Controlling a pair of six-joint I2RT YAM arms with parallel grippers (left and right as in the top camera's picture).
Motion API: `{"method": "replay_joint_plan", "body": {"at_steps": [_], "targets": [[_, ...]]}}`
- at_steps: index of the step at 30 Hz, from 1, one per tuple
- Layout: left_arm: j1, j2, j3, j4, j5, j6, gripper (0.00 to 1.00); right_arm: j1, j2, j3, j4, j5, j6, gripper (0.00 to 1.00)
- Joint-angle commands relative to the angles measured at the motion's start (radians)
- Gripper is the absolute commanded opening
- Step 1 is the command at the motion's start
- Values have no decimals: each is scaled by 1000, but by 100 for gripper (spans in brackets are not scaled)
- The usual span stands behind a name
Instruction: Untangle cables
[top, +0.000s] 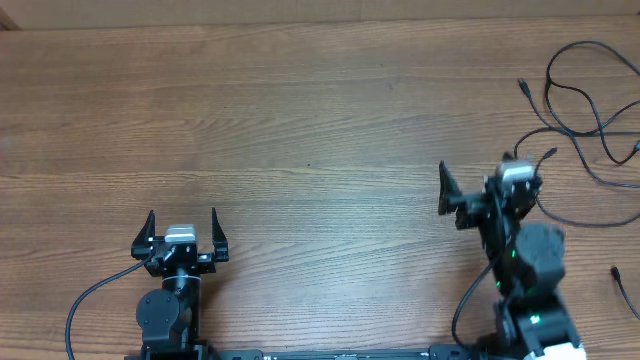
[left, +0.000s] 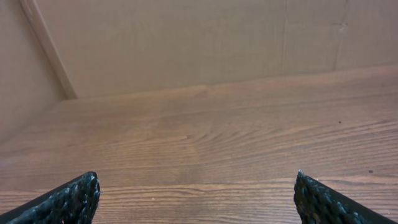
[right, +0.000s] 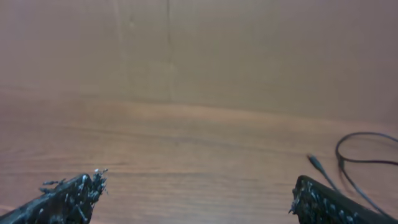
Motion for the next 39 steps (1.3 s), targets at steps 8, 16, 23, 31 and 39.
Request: {"method": "replay_joint_plan", "body": {"at_steps": [8, 16, 23, 31, 39], "targets": [[4, -11, -3, 1, 5, 14, 100, 1, -277, -285, 164, -18, 28, 100], [4, -11, -3, 1, 5, 14, 100, -12, -381, -286, -26, -32, 34, 100], [4, -11, -3, 1, 5, 14, 99, -51, -542, -286, -199, -42, 34, 100], [4, -11, -3, 1, 5, 14, 100, -146, -579, -286, -201, -53, 34, 100], [4, -11, -3, 1, 5, 14, 100, -220, -579, -286, -203, -77, 42, 100]]}}
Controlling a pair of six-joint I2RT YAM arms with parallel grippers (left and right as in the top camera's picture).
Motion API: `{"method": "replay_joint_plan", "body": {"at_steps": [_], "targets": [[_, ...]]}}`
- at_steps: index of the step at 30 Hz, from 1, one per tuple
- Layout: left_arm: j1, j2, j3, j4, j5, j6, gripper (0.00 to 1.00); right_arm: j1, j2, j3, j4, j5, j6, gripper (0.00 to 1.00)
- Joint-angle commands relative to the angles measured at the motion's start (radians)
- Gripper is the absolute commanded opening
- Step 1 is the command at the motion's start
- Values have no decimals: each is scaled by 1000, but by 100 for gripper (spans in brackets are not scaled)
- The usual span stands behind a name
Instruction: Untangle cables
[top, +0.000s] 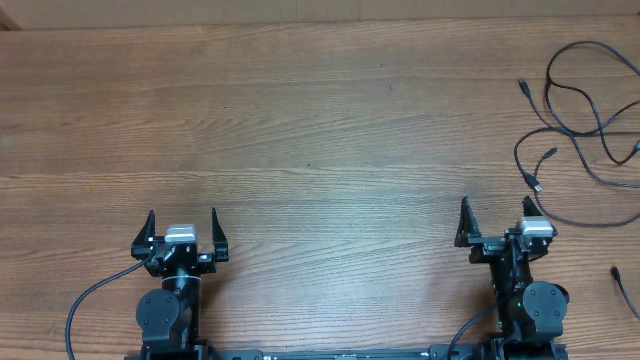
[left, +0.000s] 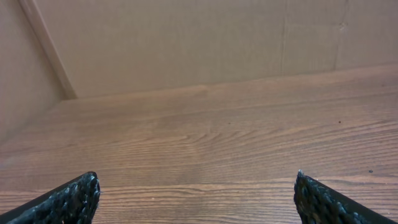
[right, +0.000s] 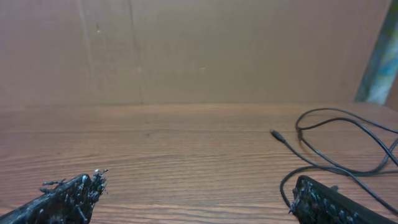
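Thin black cables lie in loose overlapping loops at the table's far right. One plug end lies just ahead of my right gripper. That gripper is open, low at the front edge, with nothing in it. The right wrist view shows the cables curving past the right fingertip, with a plug tip further out. My left gripper is open and empty at the front left, far from the cables. Only bare wood lies between its fingers.
Another short black cable piece lies at the right edge near the front. A brown cardboard wall runs along the table's far side. The wooden table stretches wide between the two arms.
My right arm was reached forward and turned to the left near the cable loop. Now it is drawn back to the front edge, facing straight ahead and still open. The left arm has not moved.
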Motion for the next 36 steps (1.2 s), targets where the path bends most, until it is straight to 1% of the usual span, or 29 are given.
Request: {"method": "replay_joint_plan", "body": {"at_steps": [1, 9, 12, 14, 36], "targets": [[4, -11, -3, 1, 5, 14, 99, -34, -11, -11, 5, -13, 22, 100], [4, -11, -3, 1, 5, 14, 100, -58, -11, -11, 5, -13, 30, 100], [4, -11, -3, 1, 5, 14, 100, -58, -11, -11, 5, -13, 112, 100], [4, -11, -3, 1, 5, 14, 100, -58, -11, -11, 5, -12, 134, 100], [4, -11, -3, 1, 5, 14, 99, -58, -11, -11, 5, -20, 96, 100]]}}
